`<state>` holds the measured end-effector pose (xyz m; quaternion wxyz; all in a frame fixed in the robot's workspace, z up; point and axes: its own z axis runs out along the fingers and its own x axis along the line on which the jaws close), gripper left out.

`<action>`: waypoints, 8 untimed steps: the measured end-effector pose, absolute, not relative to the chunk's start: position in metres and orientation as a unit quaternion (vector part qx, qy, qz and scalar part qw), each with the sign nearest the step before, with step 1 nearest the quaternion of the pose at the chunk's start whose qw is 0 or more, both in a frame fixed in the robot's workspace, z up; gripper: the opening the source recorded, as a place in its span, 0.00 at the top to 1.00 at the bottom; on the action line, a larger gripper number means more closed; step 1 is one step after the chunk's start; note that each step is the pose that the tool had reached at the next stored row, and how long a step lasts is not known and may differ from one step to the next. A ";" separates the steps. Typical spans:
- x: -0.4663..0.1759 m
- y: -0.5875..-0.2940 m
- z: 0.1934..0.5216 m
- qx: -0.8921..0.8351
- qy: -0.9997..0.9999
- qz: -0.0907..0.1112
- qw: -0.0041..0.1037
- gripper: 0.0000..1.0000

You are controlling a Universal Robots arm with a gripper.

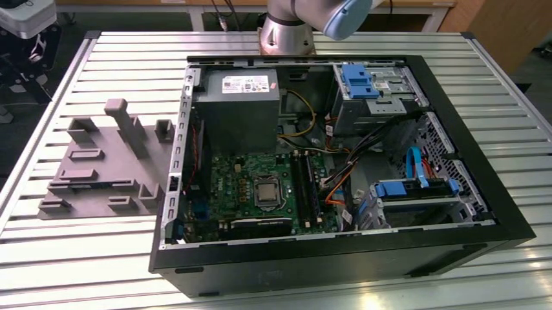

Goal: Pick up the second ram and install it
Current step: 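Pick up the second ram and move it above second insertion slot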

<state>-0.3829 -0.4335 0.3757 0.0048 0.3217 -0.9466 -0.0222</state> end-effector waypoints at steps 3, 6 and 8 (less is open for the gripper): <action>-0.383 -0.434 0.376 0.322 -0.947 -0.022 0.005 0.89; -0.383 -0.434 0.376 0.322 -0.947 -0.022 0.005 0.89; -0.383 -0.434 0.376 0.323 -0.946 -0.022 0.005 0.89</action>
